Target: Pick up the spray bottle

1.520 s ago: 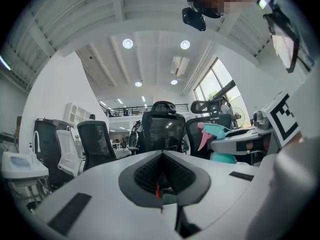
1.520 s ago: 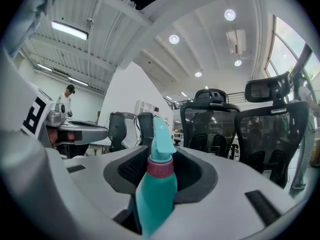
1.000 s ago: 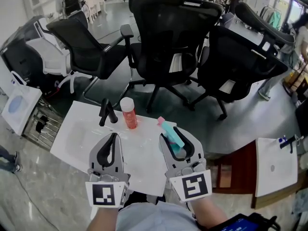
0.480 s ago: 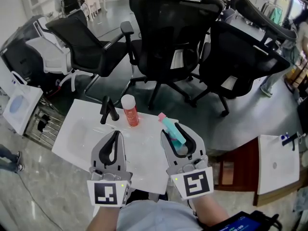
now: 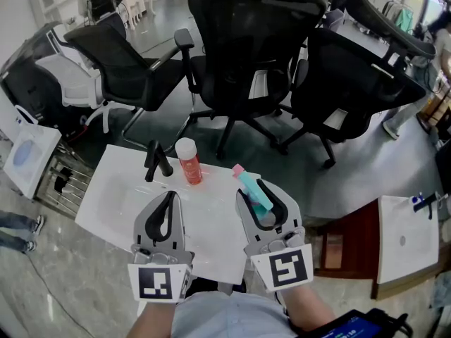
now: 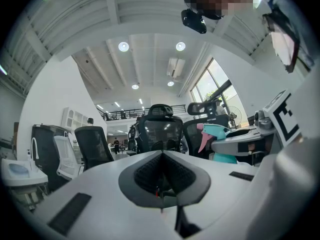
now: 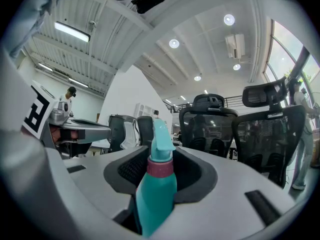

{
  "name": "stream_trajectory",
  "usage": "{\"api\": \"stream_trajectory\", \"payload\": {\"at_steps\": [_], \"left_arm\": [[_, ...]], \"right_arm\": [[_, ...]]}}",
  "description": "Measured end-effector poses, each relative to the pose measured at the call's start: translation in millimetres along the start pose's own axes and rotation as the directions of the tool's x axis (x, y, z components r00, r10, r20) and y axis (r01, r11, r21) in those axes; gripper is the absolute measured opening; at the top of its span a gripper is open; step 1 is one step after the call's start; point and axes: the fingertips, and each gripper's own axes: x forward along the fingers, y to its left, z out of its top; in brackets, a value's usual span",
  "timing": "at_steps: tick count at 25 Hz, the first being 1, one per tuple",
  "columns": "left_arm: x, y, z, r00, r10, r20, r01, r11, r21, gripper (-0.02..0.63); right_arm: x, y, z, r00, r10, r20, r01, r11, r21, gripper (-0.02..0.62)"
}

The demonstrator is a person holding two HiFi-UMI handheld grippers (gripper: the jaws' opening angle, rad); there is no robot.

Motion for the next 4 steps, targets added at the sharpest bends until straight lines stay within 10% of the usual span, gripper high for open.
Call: {"api": "stream_trajectory", "payload": {"at_steps": [4], "left_arm": [[1.8,-1.3,-0.5,1.0,-0.012,0.002,0.012,0.999,0.037,0.016]], "right_arm": [[-0.2,-2.2,-2.2,1.0,-0.003,-0.006,0.003,1.0,-0.003,0.158]]}}
